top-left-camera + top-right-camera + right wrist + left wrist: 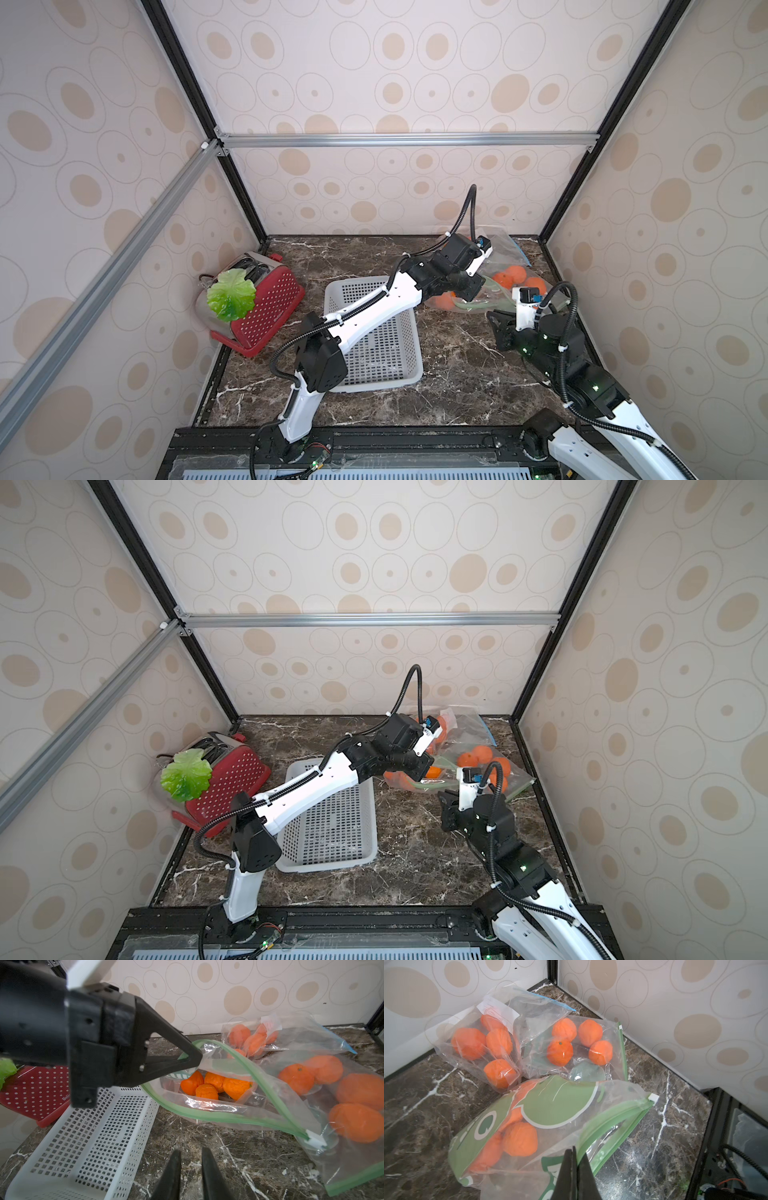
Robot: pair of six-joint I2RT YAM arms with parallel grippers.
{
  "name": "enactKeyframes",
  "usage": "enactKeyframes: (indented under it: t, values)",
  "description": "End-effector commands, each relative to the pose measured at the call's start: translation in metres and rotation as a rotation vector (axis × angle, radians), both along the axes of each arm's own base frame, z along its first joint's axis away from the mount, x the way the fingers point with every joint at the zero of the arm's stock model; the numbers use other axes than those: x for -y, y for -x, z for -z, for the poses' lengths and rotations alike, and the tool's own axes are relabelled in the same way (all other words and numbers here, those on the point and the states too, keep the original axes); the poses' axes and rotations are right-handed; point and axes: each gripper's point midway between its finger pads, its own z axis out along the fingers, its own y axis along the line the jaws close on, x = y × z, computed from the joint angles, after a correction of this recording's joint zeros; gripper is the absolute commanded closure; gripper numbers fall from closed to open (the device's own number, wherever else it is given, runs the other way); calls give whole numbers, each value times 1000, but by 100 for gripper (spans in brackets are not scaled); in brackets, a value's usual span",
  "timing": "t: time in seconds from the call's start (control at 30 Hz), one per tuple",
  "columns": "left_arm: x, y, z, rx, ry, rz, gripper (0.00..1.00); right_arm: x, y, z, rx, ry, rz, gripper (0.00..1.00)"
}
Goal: Open the zip-top bag and take out the orange
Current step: Open the zipper of the food storage bag at the center of the board.
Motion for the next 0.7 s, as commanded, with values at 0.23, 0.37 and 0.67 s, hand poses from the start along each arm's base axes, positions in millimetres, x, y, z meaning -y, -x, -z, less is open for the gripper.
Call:
enactKeyframes:
  t: [0.23,0.37,0.67]
  values:
    - [0,0,-34,-161,259,-86,100,-19,-55,6,-7,-28,65,81]
    - [-7,-11,-32,-171,305,-129,100,-19,-80,15,10,-29,114,80]
    - [-18,-36,-17,-156,275,-192,100,-28,-136,35,-42,-74,109,73]
